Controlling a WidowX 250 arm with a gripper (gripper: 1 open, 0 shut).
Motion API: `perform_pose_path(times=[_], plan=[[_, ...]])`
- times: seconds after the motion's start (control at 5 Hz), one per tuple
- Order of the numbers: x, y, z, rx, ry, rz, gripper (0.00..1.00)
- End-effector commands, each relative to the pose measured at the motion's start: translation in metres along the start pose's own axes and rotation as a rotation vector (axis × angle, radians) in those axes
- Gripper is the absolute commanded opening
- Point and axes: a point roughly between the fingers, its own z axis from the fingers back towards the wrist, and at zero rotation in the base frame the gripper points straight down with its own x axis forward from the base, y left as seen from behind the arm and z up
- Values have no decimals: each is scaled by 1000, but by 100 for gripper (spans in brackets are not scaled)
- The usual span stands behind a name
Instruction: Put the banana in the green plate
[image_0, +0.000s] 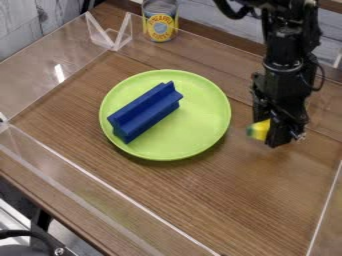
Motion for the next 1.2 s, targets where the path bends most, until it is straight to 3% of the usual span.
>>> perform_pose_path(times=[0.0,0.2,0.4,0.6,1.0], plan=[[9,1,38,41,-62,13,0],[3,1,48,45,-51,35,0],[-16,3,65,73,-58,100,0],[-42,13,79,100,-66,213,0],[-94,43,86,125,-94,303,0]])
